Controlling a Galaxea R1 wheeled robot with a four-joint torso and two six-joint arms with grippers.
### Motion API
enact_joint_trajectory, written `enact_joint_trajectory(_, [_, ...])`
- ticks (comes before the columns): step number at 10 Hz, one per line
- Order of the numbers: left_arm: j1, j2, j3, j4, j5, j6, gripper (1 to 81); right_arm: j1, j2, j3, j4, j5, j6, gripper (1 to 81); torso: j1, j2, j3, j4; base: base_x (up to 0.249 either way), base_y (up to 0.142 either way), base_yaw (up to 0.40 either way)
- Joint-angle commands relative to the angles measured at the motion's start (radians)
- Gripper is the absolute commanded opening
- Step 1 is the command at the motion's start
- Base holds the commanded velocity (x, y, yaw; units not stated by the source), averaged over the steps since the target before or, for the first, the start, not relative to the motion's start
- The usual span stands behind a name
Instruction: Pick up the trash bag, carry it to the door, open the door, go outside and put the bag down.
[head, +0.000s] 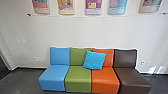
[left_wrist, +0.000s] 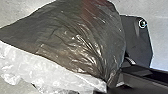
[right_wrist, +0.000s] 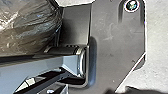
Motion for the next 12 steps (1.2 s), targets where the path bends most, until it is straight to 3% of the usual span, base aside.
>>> enact_joint_trajectory(1, [-0.057, 0.006, 0.000, 0.006, 0.072, 0.001, 1.0, 0.037, 0.000, 0.002, 0.000, -0.066, -0.001, 81.1, 0.000, 0.000, 0.000, 0.000, 0.000, 0.000, -0.284])
enact_joint_trajectory(4, [-0.057, 0.008, 0.000, 0.007, 0.072, 0.003, 1.0, 0.037, 0.002, 0.002, 0.002, -0.066, -0.001, 81.1, 0.000, 0.000, 0.000, 0.000, 0.000, 0.000, -0.284])
enact_joint_trajectory(6, [-0.057, 0.008, 0.000, 0.007, 0.072, 0.001, 1.0, 0.035, 0.002, 0.002, 0.002, -0.066, -0.001, 81.1, 0.000, 0.000, 0.097, 0.000, 0.000, 0.000, -0.284])
enact_joint_trajectory(7, [-0.057, 0.008, 0.000, 0.007, 0.072, 0.001, 1.0, 0.035, 0.002, 0.002, 0.002, -0.066, -0.001, 81.1, 0.000, 0.000, 0.113, 0.000, 0.000, 0.000, -0.284])
enact_joint_trajectory(8, [-0.057, 0.009, 0.000, 0.009, 0.072, 0.001, 1.0, 0.035, 0.002, 0.002, 0.003, -0.066, -0.001, 81.1, 0.000, 0.000, 0.041, 0.000, 0.000, 0.000, -0.284])
enact_joint_trajectory(10, [-0.057, 0.009, 0.000, 0.009, 0.072, 0.001, 1.0, 0.035, 0.002, 0.002, 0.003, -0.066, 0.001, 81.1, -0.001, -0.001, 0.080, 0.000, 0.000, 0.000, -0.284])
enact_joint_trajectory(11, [-0.057, 0.009, 0.000, 0.009, 0.072, 0.001, 1.0, 0.037, 0.002, 0.002, 0.003, -0.066, 0.001, 81.1, -0.001, -0.001, 0.088, -0.163, 0.000, 0.000, -0.284])
enact_joint_trajectory(12, [-0.057, 0.009, 0.000, 0.009, 0.072, 0.001, 1.0, 0.037, 0.002, 0.002, 0.003, -0.066, 0.001, 81.1, -0.001, -0.001, 0.091, -0.097, 0.000, 0.000, -0.284])
